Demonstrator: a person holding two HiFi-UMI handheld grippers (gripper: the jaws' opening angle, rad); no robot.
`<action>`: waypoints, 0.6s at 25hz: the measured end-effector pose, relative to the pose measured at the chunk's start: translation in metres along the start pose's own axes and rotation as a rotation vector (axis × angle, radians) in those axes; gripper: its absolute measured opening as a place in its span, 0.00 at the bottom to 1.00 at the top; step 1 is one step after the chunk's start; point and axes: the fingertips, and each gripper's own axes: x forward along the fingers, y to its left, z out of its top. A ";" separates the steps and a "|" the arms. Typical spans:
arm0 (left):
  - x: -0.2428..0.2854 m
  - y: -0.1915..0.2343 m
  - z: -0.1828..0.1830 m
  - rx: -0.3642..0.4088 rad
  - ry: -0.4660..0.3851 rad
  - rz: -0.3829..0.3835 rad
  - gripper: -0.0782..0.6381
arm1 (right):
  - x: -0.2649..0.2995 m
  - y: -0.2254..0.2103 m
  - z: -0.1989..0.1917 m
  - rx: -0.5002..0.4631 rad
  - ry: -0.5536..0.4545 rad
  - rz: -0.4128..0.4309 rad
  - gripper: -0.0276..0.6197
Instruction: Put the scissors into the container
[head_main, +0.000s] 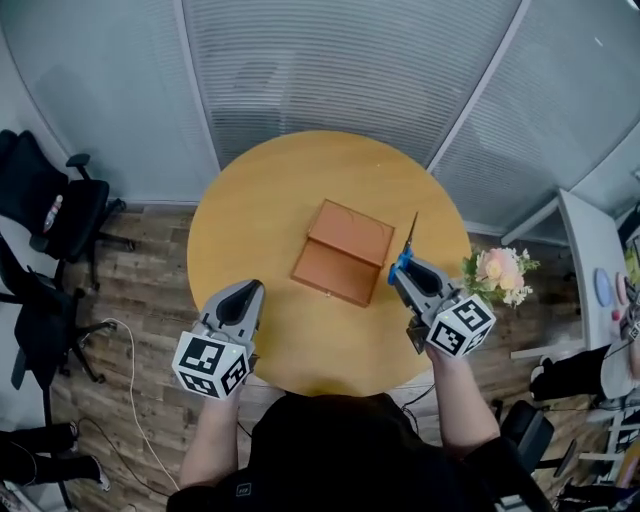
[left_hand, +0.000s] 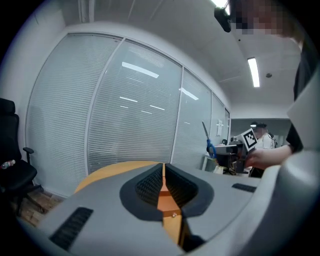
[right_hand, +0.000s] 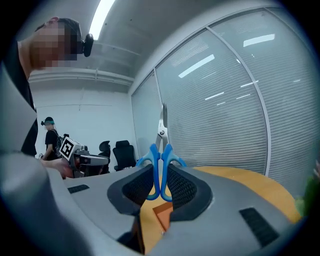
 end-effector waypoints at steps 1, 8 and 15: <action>0.005 0.005 -0.002 -0.005 0.004 -0.004 0.15 | 0.010 -0.004 -0.004 0.002 0.018 -0.001 0.20; 0.029 0.022 -0.020 -0.062 0.034 0.007 0.15 | 0.062 -0.016 -0.059 0.007 0.201 0.050 0.20; 0.047 0.015 -0.038 -0.086 0.076 0.021 0.15 | 0.098 -0.038 -0.128 -0.010 0.380 0.094 0.20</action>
